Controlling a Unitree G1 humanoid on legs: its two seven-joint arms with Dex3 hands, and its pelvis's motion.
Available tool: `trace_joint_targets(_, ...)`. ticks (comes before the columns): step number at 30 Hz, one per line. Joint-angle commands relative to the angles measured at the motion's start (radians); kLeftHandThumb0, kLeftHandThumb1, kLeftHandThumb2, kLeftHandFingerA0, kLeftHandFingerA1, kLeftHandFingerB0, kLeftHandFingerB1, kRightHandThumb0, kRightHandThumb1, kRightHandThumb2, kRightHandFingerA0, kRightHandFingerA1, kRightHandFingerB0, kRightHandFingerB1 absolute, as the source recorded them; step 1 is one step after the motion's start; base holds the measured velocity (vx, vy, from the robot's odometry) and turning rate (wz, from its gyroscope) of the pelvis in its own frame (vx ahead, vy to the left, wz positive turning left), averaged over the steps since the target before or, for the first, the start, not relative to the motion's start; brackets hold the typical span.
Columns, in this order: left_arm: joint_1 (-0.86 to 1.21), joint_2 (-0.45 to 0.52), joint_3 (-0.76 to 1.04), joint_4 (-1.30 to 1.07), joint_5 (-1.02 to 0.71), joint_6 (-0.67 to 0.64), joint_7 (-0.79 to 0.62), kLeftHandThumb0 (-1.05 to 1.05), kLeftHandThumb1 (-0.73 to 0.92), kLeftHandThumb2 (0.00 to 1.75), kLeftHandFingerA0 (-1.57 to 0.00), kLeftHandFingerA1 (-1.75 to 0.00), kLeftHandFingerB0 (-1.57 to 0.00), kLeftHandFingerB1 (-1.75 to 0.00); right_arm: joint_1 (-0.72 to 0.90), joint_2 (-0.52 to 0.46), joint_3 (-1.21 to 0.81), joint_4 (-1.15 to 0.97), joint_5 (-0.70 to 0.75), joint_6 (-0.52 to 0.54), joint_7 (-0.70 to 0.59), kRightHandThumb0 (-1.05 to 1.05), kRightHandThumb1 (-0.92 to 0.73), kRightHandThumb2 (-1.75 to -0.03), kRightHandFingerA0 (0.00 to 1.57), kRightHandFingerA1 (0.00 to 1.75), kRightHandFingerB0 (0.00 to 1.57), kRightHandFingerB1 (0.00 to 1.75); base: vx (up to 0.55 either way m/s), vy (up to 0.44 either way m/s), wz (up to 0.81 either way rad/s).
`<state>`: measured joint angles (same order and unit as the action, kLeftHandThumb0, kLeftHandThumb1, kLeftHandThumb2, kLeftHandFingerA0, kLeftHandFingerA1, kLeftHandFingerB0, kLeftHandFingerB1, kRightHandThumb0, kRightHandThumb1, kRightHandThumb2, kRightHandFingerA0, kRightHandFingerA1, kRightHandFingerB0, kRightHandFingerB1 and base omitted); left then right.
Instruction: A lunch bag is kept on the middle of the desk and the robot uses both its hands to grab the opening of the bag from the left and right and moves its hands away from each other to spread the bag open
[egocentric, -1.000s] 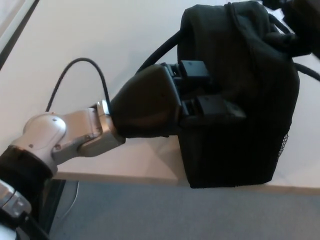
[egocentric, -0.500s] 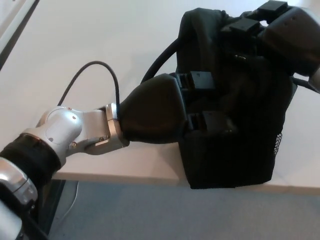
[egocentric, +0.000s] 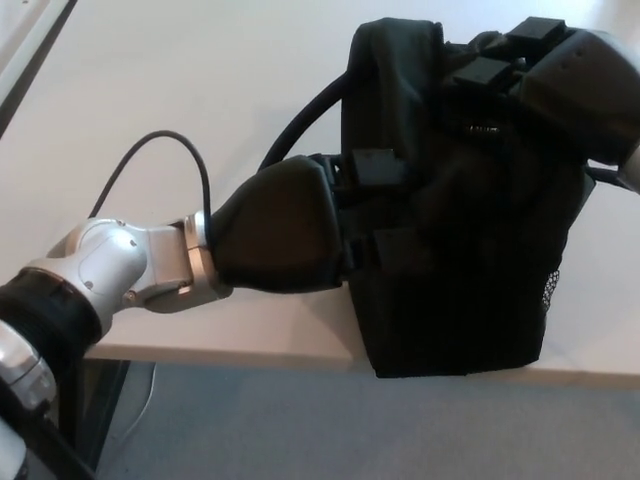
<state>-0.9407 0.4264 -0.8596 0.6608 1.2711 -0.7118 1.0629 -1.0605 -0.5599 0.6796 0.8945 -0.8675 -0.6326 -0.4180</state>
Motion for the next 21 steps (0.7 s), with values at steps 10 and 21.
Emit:
trace_joint_targets(10, 0.065, -0.038, 0.065, 0.253, -0.112, -0.008, -0.003, -0.15, 0.61, 0.59, -0.8, -0.47, -0.69, -0.44, 0.082, -0.019, -0.019, 0.025, -0.037, -0.049, -0.1, -0.27, -0.55, -0.56, 0.5, 0.38, 0.4, 0.35, 0.0, 0.0, 0.0)
trace_joint_targets(21, 0.128, -0.029, 0.085, 0.364, -0.189, -0.049, -0.008, -0.07, 0.44, 0.85, -0.96, -1.24, -0.94, -0.87, 0.104, -0.038, 0.039, 0.093, -0.139, -0.054, -0.299, -0.27, -0.53, -0.57, 0.92, 1.23, 0.9, 0.82, 0.0, 0.0, 0.0)
